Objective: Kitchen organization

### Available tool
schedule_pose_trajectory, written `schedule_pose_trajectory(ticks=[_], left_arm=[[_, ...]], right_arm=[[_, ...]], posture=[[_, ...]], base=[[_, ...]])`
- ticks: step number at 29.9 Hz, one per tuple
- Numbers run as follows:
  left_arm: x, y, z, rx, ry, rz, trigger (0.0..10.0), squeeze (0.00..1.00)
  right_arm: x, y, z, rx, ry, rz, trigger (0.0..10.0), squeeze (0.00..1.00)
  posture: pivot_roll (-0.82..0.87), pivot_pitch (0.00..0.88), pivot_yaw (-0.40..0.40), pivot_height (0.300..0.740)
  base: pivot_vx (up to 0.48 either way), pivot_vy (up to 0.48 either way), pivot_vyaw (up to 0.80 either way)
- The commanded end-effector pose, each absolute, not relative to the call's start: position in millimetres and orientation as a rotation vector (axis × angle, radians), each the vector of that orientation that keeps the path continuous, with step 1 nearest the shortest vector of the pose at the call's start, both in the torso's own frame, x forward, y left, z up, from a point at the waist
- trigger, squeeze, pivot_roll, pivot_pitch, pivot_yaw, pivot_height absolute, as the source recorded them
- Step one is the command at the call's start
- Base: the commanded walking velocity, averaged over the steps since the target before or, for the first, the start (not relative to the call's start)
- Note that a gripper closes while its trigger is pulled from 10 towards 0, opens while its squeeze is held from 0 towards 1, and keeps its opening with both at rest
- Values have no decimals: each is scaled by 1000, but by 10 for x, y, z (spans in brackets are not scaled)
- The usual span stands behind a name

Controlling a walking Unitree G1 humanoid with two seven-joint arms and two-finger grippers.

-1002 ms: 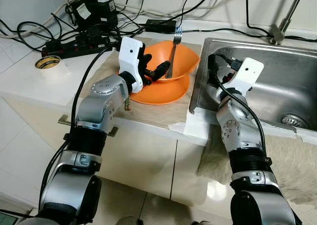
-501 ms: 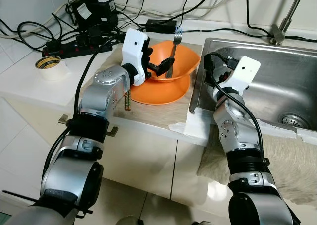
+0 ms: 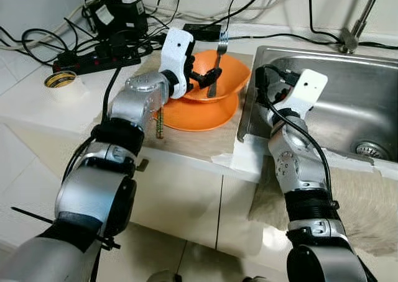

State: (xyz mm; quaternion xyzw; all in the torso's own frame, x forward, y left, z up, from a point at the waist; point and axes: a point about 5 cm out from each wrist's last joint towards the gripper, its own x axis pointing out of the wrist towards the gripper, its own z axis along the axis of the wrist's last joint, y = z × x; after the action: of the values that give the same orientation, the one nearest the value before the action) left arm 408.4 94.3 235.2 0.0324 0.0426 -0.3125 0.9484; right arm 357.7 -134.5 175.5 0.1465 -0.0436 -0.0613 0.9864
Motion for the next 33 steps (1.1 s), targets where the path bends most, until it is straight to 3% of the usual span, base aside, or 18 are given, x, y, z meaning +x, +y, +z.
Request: schedule_pose_trajectory(ticks=[1, 18, 33], left_arm=[[4118, 1006, 2405, 77, 72, -607, 10000, 0], [4132, 803, 2334, 40, 117, -637, 10000, 0], [4164, 803, 2361, 92, 189, -609, 10000, 0]], right_arm=[[3564, -1301, 1780, 277, -89, -104, 10000, 0], [3556, -1223, 1802, 267, -91, -72, 10000, 0], [3538, -1237, 1790, 269, -87, -78, 10000, 0]], posture=[[-29, 0, 102, 740], [-31, 0, 96, 740], [-45, 0, 115, 740]], base=[[0, 0, 0], [0, 0, 0], [0, 0, 0]])
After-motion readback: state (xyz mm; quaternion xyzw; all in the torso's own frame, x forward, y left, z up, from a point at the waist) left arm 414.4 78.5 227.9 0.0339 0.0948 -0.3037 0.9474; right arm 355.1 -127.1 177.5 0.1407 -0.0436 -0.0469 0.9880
